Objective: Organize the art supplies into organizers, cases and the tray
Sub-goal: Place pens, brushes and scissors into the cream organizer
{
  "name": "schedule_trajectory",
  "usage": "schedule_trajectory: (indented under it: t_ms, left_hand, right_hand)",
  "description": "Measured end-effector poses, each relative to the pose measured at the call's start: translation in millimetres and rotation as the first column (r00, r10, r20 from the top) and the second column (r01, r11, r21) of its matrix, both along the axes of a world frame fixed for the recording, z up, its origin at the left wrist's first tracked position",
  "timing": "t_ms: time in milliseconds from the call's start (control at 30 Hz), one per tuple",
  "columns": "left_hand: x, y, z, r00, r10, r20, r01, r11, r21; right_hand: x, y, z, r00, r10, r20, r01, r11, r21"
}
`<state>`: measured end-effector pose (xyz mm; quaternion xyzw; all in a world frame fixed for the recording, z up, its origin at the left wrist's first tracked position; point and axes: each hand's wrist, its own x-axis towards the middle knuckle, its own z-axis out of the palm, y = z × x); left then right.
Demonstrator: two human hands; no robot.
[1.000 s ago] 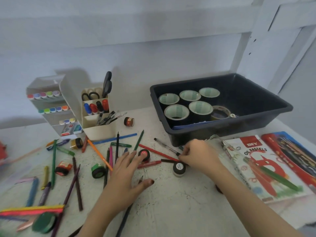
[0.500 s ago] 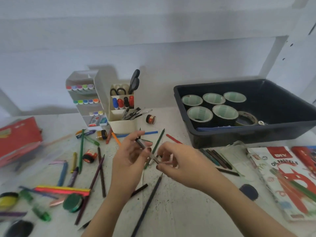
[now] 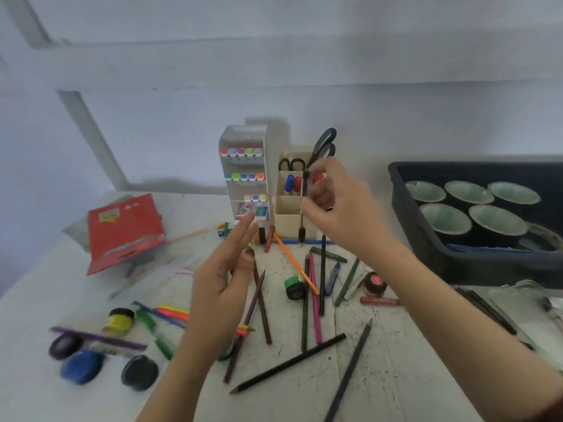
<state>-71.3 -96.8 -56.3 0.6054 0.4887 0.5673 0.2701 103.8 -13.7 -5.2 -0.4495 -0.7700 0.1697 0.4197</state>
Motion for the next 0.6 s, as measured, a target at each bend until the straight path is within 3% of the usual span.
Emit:
schedule_trajectory:
  t_ms: [67, 200, 367, 600]
  left_hand:
    - [-18, -2, -3, 0.998, 0.044, -0.043, -0.046, 0.998, -0.045]
    - [-47, -5, -12, 0.990, 0.092, -0.104, -0.103, 0.989, -0.103]
    - [-65, -7, -23, 0.990, 0.103, -0.095, -0.119, 0.978, -0.172]
    - [-76, -1, -33, 0.987, 0.137, -0.085, -0.151, 0.972, -0.179]
  right_hand:
    - [-6, 20, 1, 0.998, -0.066, -0.017, 0.067, 0.997, 0.043]
    - [-15, 48, -8, 0.976, -0.196, 0.097, 0.185, 0.977, 0.110]
    - [-19, 61, -31, 0.921, -0.281, 0.269, 0.263, 0.959, 0.103]
    - [-21, 66, -39, 0.814, -0.409, 0.413, 0.338, 0.911, 0.237]
